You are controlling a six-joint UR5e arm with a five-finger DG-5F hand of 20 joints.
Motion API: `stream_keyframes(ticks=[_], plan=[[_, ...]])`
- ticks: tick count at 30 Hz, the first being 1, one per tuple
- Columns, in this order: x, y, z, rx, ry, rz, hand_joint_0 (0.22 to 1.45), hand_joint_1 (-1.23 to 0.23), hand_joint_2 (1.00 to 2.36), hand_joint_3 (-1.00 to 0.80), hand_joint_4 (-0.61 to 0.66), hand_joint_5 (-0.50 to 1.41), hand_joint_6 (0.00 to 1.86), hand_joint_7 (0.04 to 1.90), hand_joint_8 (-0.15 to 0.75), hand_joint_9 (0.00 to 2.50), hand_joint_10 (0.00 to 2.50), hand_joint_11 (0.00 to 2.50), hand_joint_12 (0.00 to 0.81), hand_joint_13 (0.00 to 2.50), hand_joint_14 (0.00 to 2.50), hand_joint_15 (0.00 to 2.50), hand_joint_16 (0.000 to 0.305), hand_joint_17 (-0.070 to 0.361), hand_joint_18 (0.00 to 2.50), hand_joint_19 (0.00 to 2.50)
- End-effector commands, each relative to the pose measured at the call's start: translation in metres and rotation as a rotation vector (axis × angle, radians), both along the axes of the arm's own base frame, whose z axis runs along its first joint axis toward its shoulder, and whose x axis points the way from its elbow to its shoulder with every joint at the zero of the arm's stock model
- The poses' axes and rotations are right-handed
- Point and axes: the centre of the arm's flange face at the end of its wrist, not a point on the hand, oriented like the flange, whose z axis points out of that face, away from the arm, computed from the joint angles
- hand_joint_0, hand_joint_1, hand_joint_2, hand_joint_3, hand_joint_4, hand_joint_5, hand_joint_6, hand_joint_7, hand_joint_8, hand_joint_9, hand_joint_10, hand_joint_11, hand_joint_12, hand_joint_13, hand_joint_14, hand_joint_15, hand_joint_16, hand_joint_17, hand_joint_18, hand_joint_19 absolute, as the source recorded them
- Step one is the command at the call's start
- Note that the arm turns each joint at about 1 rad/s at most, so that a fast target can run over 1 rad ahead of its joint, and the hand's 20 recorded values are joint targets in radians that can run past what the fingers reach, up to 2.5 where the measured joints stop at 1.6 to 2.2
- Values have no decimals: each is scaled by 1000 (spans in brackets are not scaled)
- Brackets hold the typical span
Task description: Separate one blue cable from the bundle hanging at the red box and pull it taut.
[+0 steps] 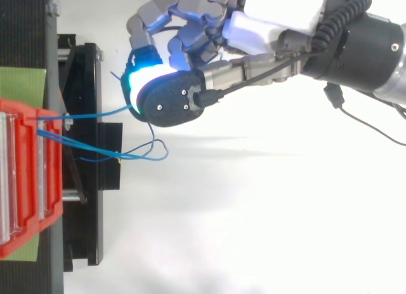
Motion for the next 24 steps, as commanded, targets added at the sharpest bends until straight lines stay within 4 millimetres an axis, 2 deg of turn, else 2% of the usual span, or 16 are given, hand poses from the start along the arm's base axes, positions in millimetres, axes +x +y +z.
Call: stream_keyframes(ticks=[1, 3, 5, 6, 11, 14, 24], plan=[[0, 1, -1, 0, 1, 0, 788, -854, 1000, -500, -184, -198, 929, 1459, 194, 906, 1116, 1718, 273, 1037, 2083, 1306, 32, 72, 1085, 1422], [0, 0, -1, 2, 1, -5, 808, -820, 1000, -500, -167, -196, 934, 1509, 191, 911, 1115, 1714, 274, 1019, 2155, 1261, 31, 69, 1064, 1450], [0, 0, -1, 2, 2, -5, 815, -804, 1017, -338, -32, -192, 937, 1619, 196, 923, 1119, 1721, 274, 986, 2257, 1215, 29, 66, 1037, 1497], [0, 0, -1, 2, 2, -5, 814, -807, 1019, -318, -20, -192, 942, 1613, 202, 924, 1120, 1716, 276, 987, 2262, 1223, 30, 67, 1038, 1497], [0, 1, -1, 3, 0, -10, 820, -792, 1021, -278, -20, -193, 963, 1603, 202, 932, 1073, 1742, 279, 987, 2298, 1210, 29, 64, 1031, 1527], [0, 1, -1, 3, 0, -11, 825, -778, 1021, -273, -63, -203, 968, 1629, 205, 941, 1049, 1758, 285, 985, 2328, 1201, 29, 65, 1028, 1539], [0, 2, 0, 5, -5, -28, 836, -758, 1018, -304, -115, -208, 969, 1642, 200, 940, 1015, 1772, 280, 976, 2336, 1197, 29, 65, 1019, 1550]])
